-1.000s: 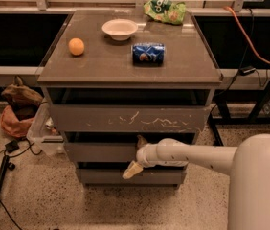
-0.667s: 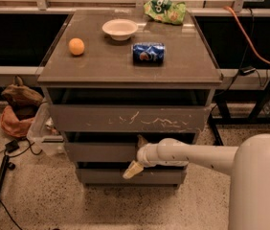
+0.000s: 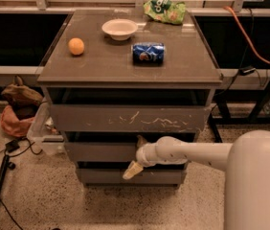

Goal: Open middle drawer

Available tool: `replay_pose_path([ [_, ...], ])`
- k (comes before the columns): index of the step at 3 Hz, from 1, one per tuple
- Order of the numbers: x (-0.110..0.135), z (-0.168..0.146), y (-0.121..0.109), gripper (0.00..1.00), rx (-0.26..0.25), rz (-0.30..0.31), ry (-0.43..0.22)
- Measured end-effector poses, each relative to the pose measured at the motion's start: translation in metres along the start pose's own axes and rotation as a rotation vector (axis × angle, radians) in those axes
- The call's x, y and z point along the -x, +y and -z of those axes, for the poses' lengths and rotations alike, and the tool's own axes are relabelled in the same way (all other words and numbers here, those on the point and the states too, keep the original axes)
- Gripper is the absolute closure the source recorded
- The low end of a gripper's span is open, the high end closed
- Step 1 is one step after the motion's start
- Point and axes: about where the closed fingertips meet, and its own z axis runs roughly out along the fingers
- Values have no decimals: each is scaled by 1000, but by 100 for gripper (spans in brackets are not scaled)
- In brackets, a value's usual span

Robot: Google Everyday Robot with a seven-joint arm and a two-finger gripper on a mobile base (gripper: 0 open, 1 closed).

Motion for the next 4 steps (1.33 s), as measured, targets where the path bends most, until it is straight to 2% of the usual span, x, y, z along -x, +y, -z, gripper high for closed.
replay_pose_path([
  [3,3,7,6,0,23,-4,8],
  [4,1,12,25,0,80,-9,23],
])
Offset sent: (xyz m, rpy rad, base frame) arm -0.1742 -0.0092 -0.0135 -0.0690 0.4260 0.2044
